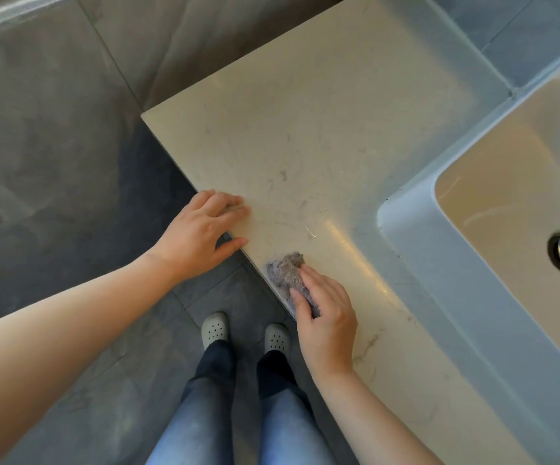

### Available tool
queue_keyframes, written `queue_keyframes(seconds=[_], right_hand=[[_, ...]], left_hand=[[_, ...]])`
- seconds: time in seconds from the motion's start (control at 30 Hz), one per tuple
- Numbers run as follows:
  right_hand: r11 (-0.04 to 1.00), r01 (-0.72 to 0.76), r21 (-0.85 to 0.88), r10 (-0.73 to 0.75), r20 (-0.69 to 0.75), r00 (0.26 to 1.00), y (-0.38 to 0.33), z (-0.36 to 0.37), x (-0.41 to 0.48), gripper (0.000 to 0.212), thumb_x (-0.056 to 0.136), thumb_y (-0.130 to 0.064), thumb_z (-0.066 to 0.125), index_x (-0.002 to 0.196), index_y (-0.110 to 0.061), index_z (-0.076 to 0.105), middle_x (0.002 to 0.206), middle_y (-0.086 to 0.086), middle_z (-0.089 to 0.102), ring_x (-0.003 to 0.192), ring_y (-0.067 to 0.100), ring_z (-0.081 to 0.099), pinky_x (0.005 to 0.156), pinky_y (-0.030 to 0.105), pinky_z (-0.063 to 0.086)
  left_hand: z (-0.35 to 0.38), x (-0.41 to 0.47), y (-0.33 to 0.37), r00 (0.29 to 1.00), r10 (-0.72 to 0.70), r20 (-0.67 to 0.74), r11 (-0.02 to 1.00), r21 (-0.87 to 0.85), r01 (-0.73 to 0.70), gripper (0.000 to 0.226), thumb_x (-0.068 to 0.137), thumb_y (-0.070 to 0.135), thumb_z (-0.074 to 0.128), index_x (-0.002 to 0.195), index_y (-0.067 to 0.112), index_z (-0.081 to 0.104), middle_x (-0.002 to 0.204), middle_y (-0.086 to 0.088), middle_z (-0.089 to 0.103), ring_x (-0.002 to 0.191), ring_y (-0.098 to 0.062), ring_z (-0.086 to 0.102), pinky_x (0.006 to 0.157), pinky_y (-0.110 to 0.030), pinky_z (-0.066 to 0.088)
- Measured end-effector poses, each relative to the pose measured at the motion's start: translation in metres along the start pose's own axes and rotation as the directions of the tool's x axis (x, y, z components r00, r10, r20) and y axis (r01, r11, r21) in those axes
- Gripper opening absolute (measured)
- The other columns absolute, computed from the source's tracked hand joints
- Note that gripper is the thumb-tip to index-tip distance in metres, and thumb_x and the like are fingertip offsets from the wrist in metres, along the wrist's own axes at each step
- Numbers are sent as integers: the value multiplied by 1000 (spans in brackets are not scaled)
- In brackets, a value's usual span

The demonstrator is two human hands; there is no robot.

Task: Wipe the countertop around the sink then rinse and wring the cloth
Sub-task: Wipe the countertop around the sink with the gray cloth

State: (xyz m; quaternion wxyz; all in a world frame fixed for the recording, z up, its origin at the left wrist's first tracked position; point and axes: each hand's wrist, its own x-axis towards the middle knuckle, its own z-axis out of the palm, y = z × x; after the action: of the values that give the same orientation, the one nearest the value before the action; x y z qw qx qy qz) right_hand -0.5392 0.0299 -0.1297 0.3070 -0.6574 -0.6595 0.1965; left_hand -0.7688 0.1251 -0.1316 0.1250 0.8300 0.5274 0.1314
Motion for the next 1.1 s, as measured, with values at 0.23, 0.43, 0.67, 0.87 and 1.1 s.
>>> queue_keyframes(seconds=[0.23,0.43,0.67,0.87,1.1], right_hand=[[992,-1,129,-30,237,971,-8,-16,-7,33,75,-14,70,107,-20,73,108,-15,69,102,0,60,92,19,47],[901,-311,303,287,123,950,-16,-43,27,37,78,-9,76,109,-28,68,101,-13,70,96,-2,64,88,19,50],[957,-283,-68,255,-273,928,26,-30,87,34,87,-16,65,120,-6,64,117,7,67,108,26,59,94,23,39],[946,-323,-20,303,-295,906,23,-7,93,38,87,-21,66,123,-10,63,122,3,65,111,23,58,96,33,45],[982,-159,-106,144,-134,980,9,10,79,37,87,-20,67,123,-10,62,127,4,62,113,24,56,95,14,31]], left_hand=[[3,-2,-5,1000,24,-17,1000,-3,-24,50,88,44,51,123,10,60,122,-7,56,106,-30,51,100,-40,41],[3,-2,-6,999,34,-41,999,-18,-34,50,88,44,51,123,10,61,120,-8,57,107,-27,48,100,-38,40],[6,-2,-7,999,24,-34,999,-25,-25,51,89,45,49,125,11,60,123,-8,57,109,-31,51,103,-40,38],[6,-2,-8,999,32,-27,999,-30,-33,51,90,45,49,125,10,60,123,-9,57,110,-32,51,104,-41,38],[-4,3,-21,995,98,-6,991,-86,-98,42,90,38,53,121,11,63,121,-6,59,104,-26,53,96,-35,43]])
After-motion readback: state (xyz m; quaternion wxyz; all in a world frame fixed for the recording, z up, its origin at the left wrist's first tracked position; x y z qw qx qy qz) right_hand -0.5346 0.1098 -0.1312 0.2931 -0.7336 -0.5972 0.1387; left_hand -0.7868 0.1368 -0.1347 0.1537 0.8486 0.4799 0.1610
